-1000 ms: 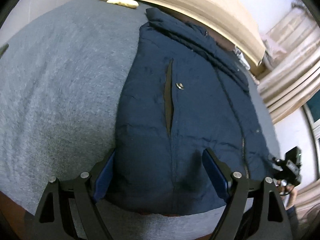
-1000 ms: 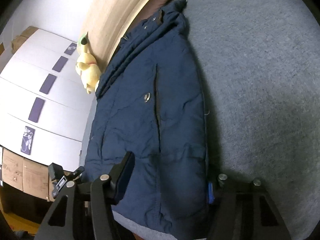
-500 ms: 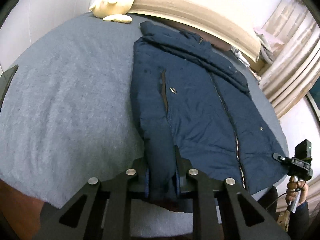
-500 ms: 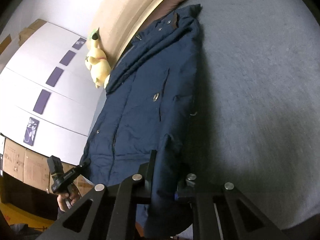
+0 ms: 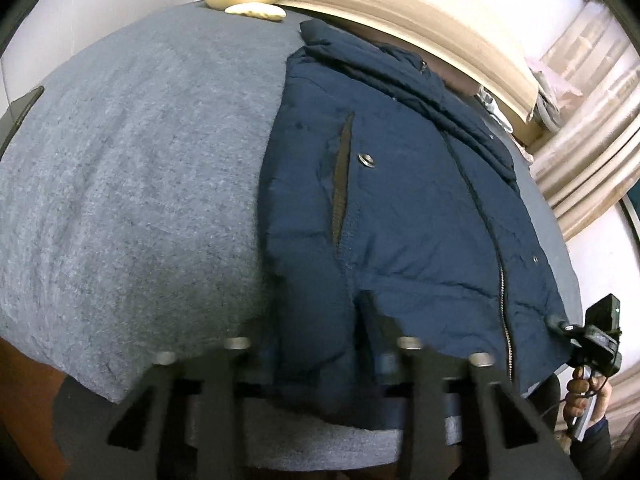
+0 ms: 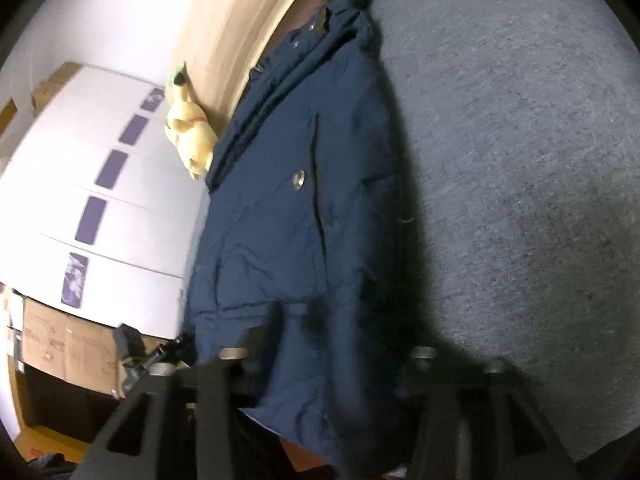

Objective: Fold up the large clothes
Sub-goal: 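Grasp the navy jacket's hem with both grippers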

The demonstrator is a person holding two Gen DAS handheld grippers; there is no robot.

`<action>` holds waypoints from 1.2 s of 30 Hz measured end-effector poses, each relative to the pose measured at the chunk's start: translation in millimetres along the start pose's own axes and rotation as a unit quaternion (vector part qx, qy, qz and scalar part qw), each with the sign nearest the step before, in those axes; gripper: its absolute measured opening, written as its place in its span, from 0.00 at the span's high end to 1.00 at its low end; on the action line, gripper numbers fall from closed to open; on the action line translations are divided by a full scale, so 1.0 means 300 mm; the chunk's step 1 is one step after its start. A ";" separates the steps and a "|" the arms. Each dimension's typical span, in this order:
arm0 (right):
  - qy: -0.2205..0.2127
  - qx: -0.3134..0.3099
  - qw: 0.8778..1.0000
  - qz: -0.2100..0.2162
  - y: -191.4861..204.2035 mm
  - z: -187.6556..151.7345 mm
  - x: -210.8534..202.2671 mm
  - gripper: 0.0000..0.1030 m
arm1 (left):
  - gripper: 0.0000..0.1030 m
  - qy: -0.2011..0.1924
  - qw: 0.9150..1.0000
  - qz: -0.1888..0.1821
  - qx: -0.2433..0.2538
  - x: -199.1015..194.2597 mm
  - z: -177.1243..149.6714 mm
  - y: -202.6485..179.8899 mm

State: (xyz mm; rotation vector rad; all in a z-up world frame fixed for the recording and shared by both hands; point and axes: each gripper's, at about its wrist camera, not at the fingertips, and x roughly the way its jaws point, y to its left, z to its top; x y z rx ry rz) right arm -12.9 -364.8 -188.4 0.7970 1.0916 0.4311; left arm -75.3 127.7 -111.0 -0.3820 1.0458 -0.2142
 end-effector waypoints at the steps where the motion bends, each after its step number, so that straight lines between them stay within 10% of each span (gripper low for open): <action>1: 0.004 -0.003 1.000 -0.004 -0.009 -0.014 -0.015 0.82 | 0.76 0.000 1.000 -0.004 -0.001 -0.006 0.002 -0.002; 36: 0.003 -0.038 0.999 -0.036 0.066 -0.041 -0.051 0.87 | 0.80 -0.014 0.995 0.063 0.080 -0.142 -0.079 -0.086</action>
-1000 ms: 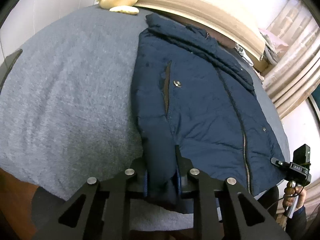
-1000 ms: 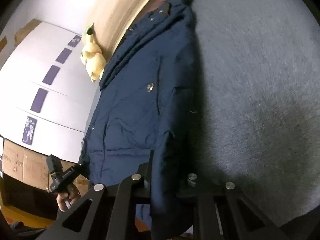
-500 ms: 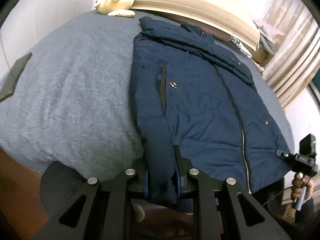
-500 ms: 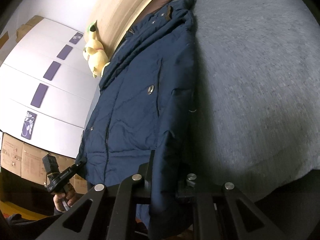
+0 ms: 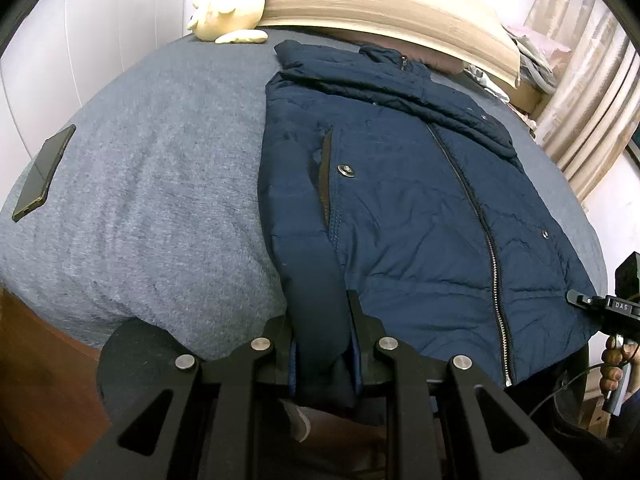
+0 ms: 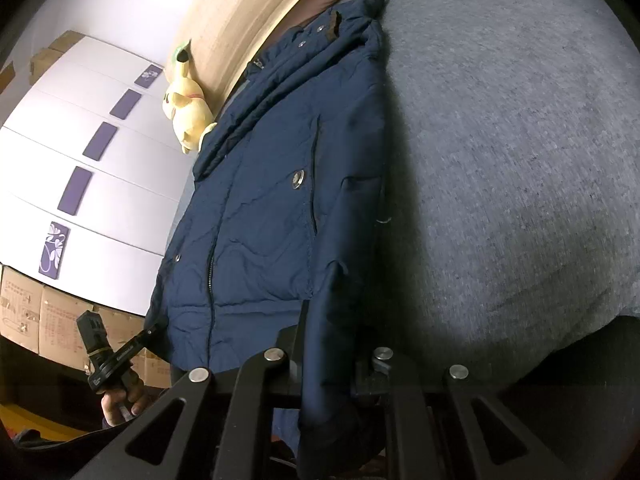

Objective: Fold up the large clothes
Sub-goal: 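Hold the jacket hem pinched in both closed grippers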

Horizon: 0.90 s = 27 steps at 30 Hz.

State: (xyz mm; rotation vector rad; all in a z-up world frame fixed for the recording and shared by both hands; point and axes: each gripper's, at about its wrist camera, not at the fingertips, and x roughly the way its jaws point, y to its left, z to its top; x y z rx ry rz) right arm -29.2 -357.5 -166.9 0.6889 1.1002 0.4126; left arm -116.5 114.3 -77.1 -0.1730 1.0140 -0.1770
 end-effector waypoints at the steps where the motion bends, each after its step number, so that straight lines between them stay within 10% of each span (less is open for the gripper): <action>1: 0.000 0.000 1.000 0.000 0.000 0.000 0.001 0.87 | 0.80 0.000 1.000 0.001 0.002 0.000 -0.001 -0.001; 27: 0.013 -0.007 1.000 -0.006 -0.008 0.016 -0.007 0.87 | 0.80 0.001 1.000 -0.006 0.023 -0.046 0.004 -0.013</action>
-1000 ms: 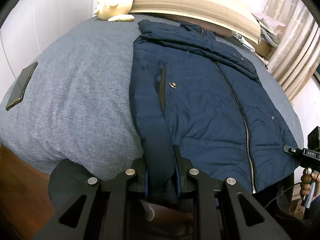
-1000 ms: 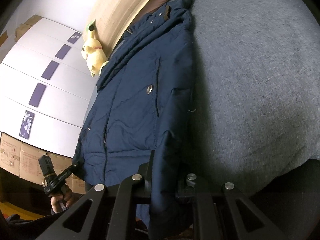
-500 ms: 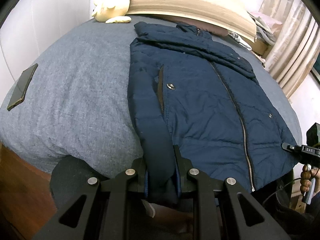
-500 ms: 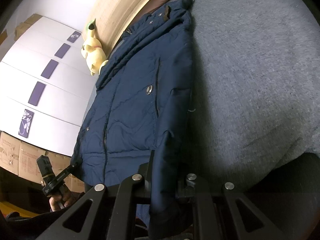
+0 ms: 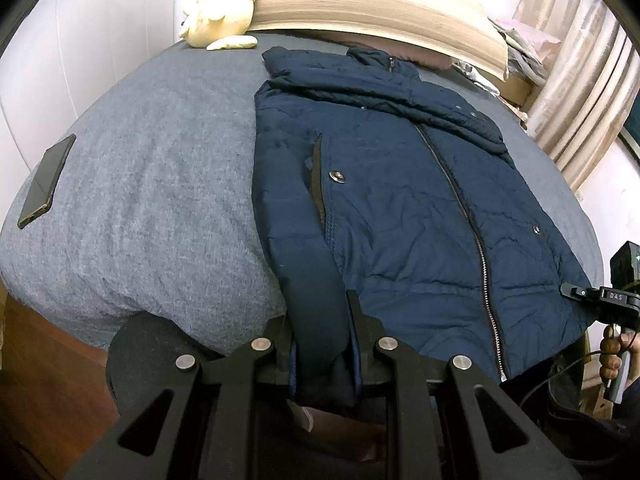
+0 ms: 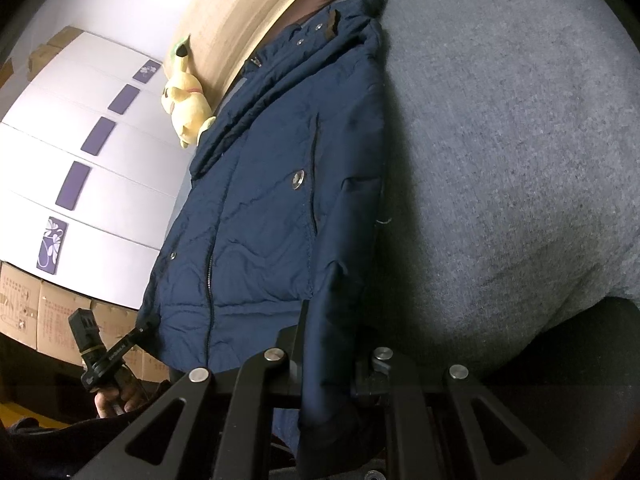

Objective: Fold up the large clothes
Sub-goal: 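Hold the jacket hem pinched in both closed grippers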

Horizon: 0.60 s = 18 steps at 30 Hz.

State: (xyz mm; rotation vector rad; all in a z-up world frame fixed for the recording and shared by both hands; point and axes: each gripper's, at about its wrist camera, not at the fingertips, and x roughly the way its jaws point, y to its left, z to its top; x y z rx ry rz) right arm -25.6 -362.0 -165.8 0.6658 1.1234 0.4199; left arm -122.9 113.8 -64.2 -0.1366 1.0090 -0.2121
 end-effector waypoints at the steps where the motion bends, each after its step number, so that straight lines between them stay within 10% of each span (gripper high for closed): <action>1: 0.001 -0.001 1.000 -0.001 0.003 0.000 0.000 0.87 | 0.80 0.000 1.000 0.000 0.001 -0.001 0.002 -0.001; 18: 0.004 -0.001 1.000 -0.001 0.010 -0.002 0.003 0.87 | 0.81 0.003 1.000 0.000 -0.001 0.012 0.002 0.009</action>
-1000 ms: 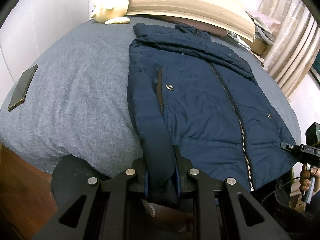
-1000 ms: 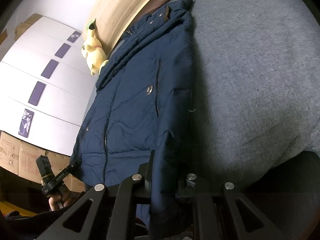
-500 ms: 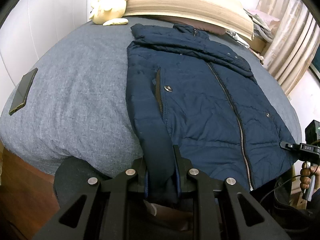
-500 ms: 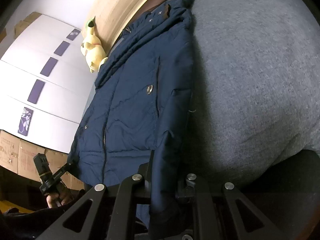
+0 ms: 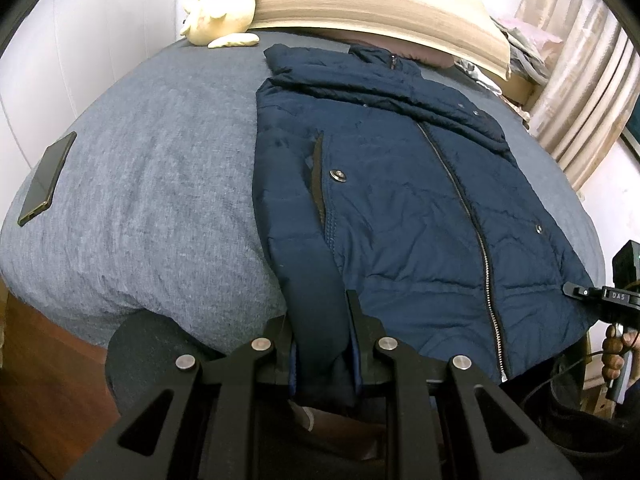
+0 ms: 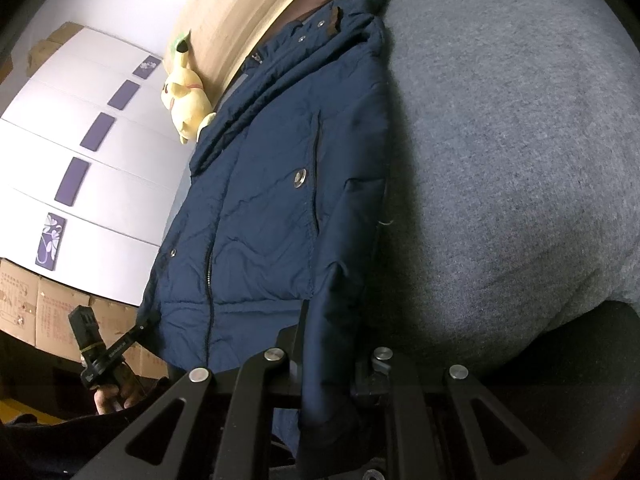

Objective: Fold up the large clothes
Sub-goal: 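Hold the jacket hem pinched in both closed grippers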

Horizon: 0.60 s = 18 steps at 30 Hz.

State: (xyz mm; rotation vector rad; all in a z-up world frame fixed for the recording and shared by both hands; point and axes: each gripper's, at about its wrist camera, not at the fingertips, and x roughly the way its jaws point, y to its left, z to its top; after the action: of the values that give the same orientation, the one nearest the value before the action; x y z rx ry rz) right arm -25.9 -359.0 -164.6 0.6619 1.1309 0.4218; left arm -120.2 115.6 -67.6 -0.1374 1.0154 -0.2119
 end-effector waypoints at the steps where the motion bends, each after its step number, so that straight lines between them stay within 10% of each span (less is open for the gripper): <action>1: 0.000 0.000 1.000 0.001 -0.003 0.000 -0.001 0.87 | 0.81 0.000 1.000 0.000 0.000 0.000 0.000 0.001; 18: 0.004 0.001 1.000 0.002 -0.004 0.003 0.002 0.87 | 0.81 0.012 1.000 0.010 0.001 0.027 0.000 0.012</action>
State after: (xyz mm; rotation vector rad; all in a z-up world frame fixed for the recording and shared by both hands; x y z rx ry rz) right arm -25.0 -359.9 -165.6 0.6654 1.1374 0.4268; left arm -115.7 117.1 -74.9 -0.1228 1.0403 -0.1965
